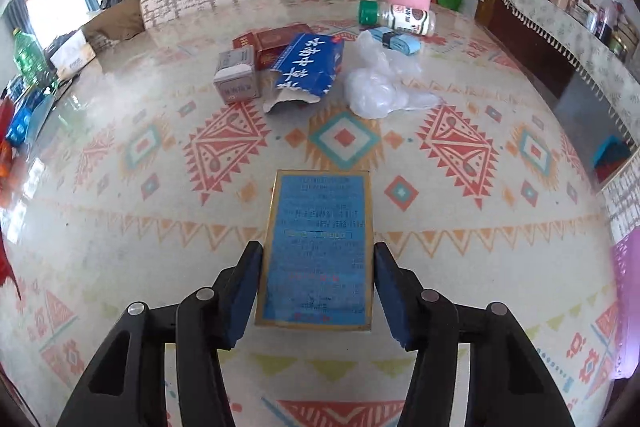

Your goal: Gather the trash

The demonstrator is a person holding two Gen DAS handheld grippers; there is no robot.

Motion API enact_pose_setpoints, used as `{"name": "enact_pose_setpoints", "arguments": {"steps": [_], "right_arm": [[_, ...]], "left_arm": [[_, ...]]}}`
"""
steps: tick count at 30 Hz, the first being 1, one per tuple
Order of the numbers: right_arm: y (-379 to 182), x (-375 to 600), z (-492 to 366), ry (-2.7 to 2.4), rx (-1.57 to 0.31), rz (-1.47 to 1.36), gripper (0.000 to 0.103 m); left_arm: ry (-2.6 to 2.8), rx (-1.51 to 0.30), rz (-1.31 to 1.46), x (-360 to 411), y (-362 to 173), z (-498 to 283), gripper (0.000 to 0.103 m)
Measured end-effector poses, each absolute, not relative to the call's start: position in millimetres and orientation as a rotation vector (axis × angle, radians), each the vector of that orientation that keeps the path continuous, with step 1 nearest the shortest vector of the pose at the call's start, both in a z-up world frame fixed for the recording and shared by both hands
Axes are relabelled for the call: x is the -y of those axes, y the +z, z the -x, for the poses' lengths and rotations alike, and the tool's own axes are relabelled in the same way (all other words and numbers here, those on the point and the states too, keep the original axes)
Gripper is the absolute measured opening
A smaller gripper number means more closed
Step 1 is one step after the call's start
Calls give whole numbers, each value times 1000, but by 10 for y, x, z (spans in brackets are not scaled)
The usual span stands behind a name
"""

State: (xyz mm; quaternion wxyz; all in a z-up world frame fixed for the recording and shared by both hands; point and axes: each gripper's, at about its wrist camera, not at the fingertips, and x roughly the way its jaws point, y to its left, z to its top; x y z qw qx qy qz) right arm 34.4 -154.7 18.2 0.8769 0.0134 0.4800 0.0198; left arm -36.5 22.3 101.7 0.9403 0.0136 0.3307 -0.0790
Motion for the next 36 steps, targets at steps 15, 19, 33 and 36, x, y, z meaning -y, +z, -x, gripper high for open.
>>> {"name": "enact_pose_setpoints", "arguments": {"steps": [15,19,33,36], "right_arm": [[471,1973,196,-38,-918,67,58],[576,2190,379,-80,-888,81,58],[771,2902,806,-187,-830,54,58],[819,3095,895,-210,-816,37,58]], "left_arm": [[-232,-665,-65,161,1107,492,47],[-253,-664,-74,305,1121,515,47],[-328,-668,-140,960,1131,579,47],[-351,-669,-152,1142,1144,602,47]]}}
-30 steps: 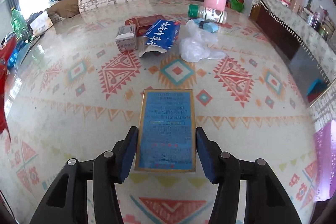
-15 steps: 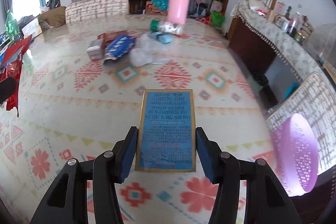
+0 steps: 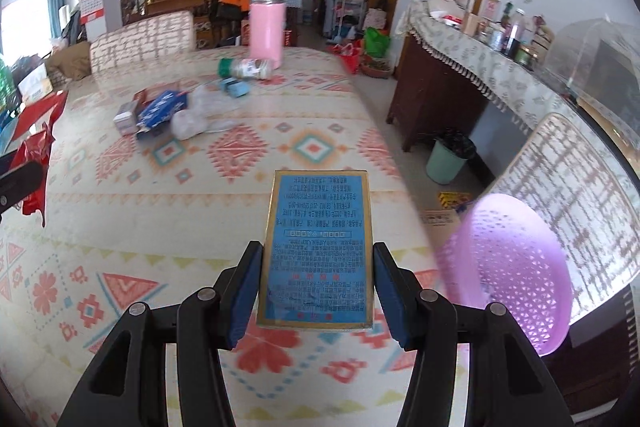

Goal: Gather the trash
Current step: 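Carry the red bag and blue card to the pink basket and open both grippers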

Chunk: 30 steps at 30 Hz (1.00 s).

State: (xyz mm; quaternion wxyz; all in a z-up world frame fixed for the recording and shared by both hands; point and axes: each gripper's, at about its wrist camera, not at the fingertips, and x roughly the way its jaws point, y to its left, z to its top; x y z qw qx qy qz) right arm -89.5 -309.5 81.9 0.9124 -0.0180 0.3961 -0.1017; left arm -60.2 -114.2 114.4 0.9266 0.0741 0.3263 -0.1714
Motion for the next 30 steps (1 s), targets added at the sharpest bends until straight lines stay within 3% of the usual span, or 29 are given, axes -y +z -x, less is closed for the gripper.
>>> {"name": "enact_pose_setpoints", "arguments": {"steps": [18,27,30], "right_arm": [[1123,4843,1596,-427,-734,-122,58],[941,5734,1745,-496,-751,-244,58],[839,5889,1704,-481,-762,-278,59]], "left_arm": [[-636,-688,-213,3029,1270,680,47],[-791,-751,-234,4107,1114,721,47],[-822,-759,-246,4305,1064,732,53]]}}
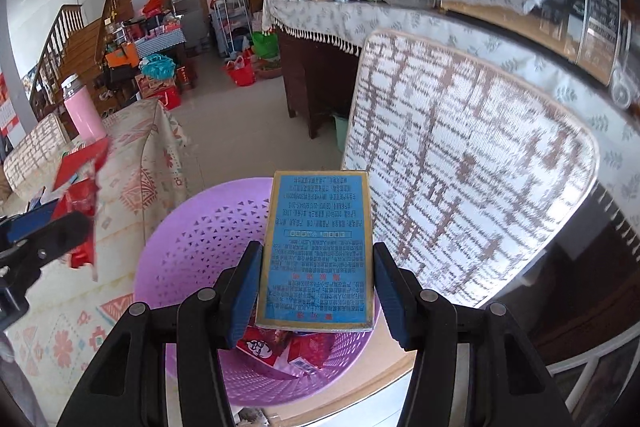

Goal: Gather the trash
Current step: 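Carry the red bag and blue card to the pink basket and open both grippers, then move both open tools back toward the table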

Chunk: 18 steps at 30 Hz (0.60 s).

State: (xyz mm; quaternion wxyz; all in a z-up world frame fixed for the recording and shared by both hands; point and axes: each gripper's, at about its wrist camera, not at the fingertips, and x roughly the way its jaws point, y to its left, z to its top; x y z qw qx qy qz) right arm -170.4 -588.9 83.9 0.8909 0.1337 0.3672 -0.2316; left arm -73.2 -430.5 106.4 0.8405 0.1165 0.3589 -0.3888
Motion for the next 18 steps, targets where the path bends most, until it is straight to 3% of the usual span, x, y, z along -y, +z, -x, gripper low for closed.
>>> {"name": "enact_pose_setpoints", "arguments": {"steps": [4,18], "right_arm": [[724,6027,1642,-448,-768,-348,60],[731,5927,1619,-413,-748,-396,60]], "left_arm": [[-838,-763,-237,4406,1024,728,74],[-704,-701,-279,3983,1099,777,75]]}}
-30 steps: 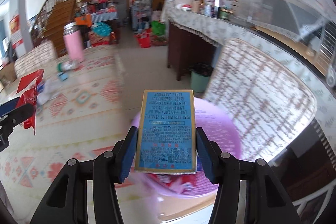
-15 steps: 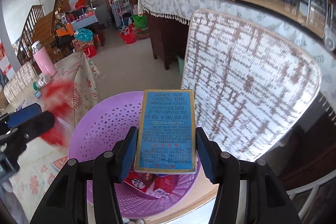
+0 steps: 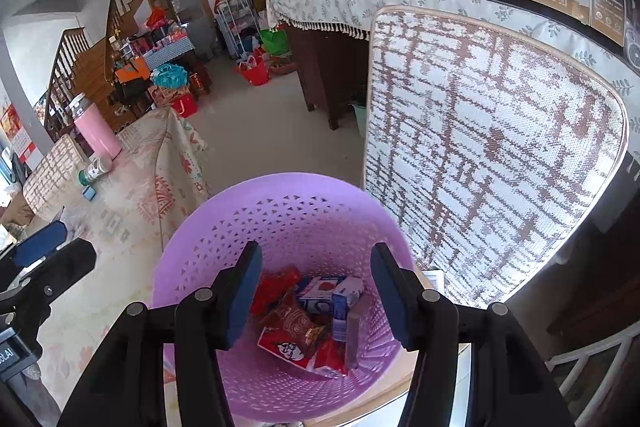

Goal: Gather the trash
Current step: 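Move both open tools back toward the table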

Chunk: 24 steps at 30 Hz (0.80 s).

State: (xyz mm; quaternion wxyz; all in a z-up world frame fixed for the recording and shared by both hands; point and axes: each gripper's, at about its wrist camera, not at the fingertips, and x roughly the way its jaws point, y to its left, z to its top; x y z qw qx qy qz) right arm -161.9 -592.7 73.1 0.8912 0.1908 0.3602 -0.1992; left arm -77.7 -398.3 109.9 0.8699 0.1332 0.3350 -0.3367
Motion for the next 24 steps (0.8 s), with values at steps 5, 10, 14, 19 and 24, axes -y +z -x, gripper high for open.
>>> {"name": "enact_pose_setpoints", "arguments": {"steps": [5,10,14,19,24], "right_arm": [[784,5700,1567,-388,-747,-378,60],[874,5407,1486,-355,-745,-345,60],[950,5127,1399,-326,-745,-314,60],[995,4736,1275,-287,-753,-277,61],[993,4300,1110,-231,-772,-241,61]], "left_arm": [[-652,-663,-285,3711,1163,802,75],[-614,-649,-267,3387,1211,771,75],[-583,-647,-239,3077,1237,714,75],[-533,-656,-209,2654,1225,603,75],[-460,-678,-185,2134,1192,418,75]]}}
